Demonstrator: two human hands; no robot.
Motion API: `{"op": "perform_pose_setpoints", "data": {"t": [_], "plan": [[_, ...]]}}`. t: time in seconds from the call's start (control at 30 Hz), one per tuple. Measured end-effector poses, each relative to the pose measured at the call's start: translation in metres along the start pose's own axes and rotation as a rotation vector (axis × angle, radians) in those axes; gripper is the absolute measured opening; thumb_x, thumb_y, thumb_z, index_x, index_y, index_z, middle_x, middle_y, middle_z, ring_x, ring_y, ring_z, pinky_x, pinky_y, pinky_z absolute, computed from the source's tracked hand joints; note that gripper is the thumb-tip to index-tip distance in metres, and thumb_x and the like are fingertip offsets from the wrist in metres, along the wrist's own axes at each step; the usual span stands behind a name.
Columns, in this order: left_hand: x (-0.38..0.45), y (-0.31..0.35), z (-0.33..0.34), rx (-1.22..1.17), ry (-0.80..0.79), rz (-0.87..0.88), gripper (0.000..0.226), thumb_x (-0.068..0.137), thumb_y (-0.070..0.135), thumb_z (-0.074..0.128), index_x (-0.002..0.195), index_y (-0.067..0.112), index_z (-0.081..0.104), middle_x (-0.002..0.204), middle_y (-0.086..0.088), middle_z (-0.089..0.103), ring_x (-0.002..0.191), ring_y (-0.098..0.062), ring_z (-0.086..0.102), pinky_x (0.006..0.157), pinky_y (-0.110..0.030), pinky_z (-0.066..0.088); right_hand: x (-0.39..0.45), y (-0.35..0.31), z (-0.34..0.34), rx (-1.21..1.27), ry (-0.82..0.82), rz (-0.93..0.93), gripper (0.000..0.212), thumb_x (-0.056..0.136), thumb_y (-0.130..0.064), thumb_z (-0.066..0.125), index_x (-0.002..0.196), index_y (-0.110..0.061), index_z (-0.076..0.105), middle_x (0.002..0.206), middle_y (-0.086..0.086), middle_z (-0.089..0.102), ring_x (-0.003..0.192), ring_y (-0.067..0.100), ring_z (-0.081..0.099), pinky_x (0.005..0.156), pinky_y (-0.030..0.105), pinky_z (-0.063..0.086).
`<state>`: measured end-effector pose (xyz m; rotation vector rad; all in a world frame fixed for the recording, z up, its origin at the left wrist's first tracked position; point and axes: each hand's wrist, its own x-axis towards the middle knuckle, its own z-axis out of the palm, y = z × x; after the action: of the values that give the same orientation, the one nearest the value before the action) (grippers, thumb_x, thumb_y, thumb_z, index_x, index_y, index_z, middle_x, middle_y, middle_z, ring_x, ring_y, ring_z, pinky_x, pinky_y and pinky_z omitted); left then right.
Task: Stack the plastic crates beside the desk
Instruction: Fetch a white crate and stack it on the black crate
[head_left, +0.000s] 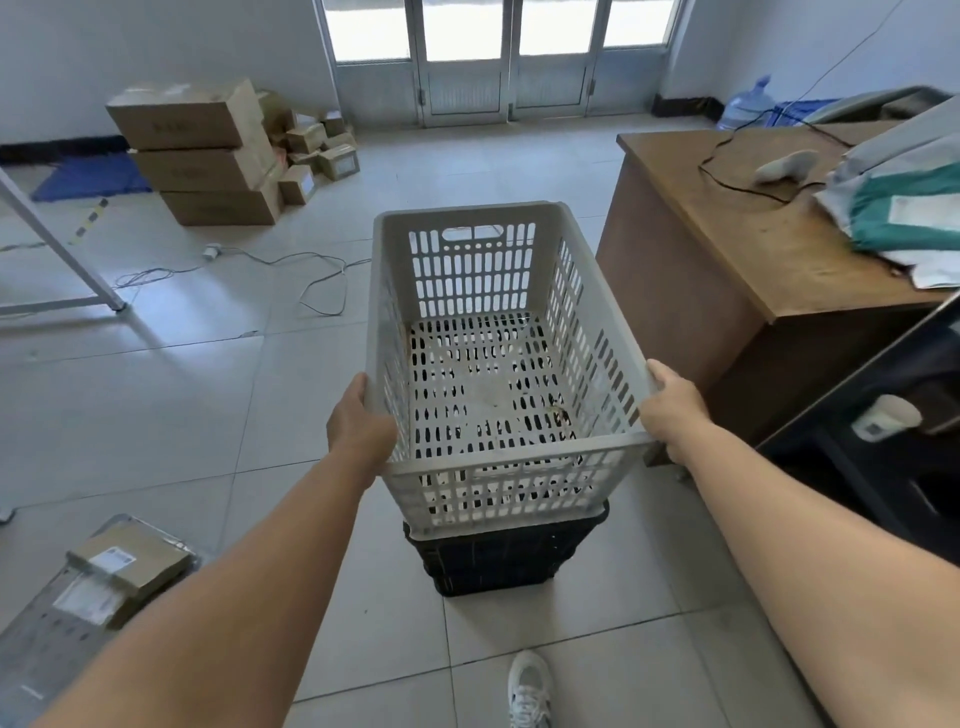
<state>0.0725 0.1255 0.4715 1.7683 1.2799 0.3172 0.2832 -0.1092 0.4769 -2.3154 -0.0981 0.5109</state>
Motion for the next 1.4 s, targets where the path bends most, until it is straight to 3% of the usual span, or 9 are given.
{"op": "perform_pose_setpoints", "data": {"t": [0.13,0.4,0.5,0.67,1.0,1.17,1.27,1.4], "plan": [[0.000,0.000,0.001,-0.008,0.018,0.010,0.066,0.087,-0.002,0.045,0.147,0.022,0.030,0.139,-0.010,0.047,0.113,-0.029,0.050,0.091,-0.036,0.044,-0.002,0.000,0.002,0.012,0.012,0.014,0.069,0.087,0.006,0.036,0.149,-0.025,0.030,0.144,0.008,0.044,0.125,0.031,0.048,0.105,0.043,0.043],[0.000,-0.004,0.007,-0.028,0.017,-0.010,0.067,0.085,-0.002,0.044,0.145,0.025,0.033,0.136,-0.011,0.051,0.114,-0.033,0.053,0.089,-0.040,0.050,-0.001,-0.002,-0.003,-0.029,0.056,-0.002,0.067,0.086,0.005,0.040,0.147,-0.021,0.034,0.146,0.007,0.044,0.127,0.031,0.046,0.108,0.038,0.040],[-0.002,-0.004,0.001,-0.036,0.023,-0.029,0.068,0.086,-0.002,0.044,0.147,0.024,0.029,0.141,-0.008,0.047,0.120,-0.031,0.050,0.091,-0.037,0.047,-0.007,-0.002,0.003,-0.047,0.069,-0.001,0.065,0.086,0.005,0.040,0.147,-0.019,0.035,0.144,0.008,0.046,0.127,0.031,0.046,0.108,0.038,0.040],[-0.004,-0.001,0.003,-0.019,0.013,-0.018,0.067,0.087,-0.001,0.042,0.148,0.025,0.028,0.145,-0.007,0.043,0.129,-0.031,0.045,0.106,-0.043,0.041,-0.008,0.001,0.002,-0.104,0.104,0.007,0.066,0.086,0.001,0.044,0.146,-0.022,0.036,0.143,0.009,0.048,0.126,0.032,0.048,0.106,0.040,0.042],[-0.003,-0.002,0.008,-0.009,0.015,-0.020,0.072,0.086,-0.005,0.041,0.149,0.026,0.022,0.147,-0.008,0.040,0.125,-0.034,0.046,0.103,-0.046,0.043,-0.009,0.003,0.004,-0.084,0.073,0.027,0.064,0.090,-0.002,0.046,0.148,-0.025,0.031,0.146,0.008,0.045,0.127,0.033,0.047,0.107,0.043,0.041],[-0.008,0.000,0.005,-0.030,0.004,-0.022,0.071,0.088,-0.004,0.039,0.150,0.025,0.022,0.149,-0.006,0.038,0.122,-0.032,0.048,0.096,-0.033,0.044,-0.009,0.003,0.003,-0.078,0.052,0.029,0.067,0.090,0.001,0.043,0.149,-0.026,0.029,0.145,0.010,0.045,0.126,0.034,0.047,0.106,0.043,0.042],[-0.009,0.000,0.003,-0.061,0.011,-0.015,0.068,0.087,0.001,0.043,0.149,0.024,0.026,0.149,-0.004,0.040,0.129,-0.029,0.045,0.107,-0.039,0.039,-0.010,0.006,0.004,-0.056,0.054,0.013,0.066,0.091,0.000,0.041,0.149,-0.026,0.028,0.145,0.010,0.044,0.126,0.034,0.047,0.105,0.045,0.043],[-0.013,0.001,0.005,-0.148,0.080,-0.017,0.067,0.082,0.005,0.059,0.144,0.020,0.037,0.142,-0.004,0.049,0.123,-0.026,0.052,0.106,-0.045,0.042,-0.008,0.008,0.005,0.117,0.071,0.024,0.066,0.088,0.002,0.042,0.146,-0.028,0.034,0.143,0.006,0.047,0.121,0.031,0.051,0.101,0.046,0.047]]}}
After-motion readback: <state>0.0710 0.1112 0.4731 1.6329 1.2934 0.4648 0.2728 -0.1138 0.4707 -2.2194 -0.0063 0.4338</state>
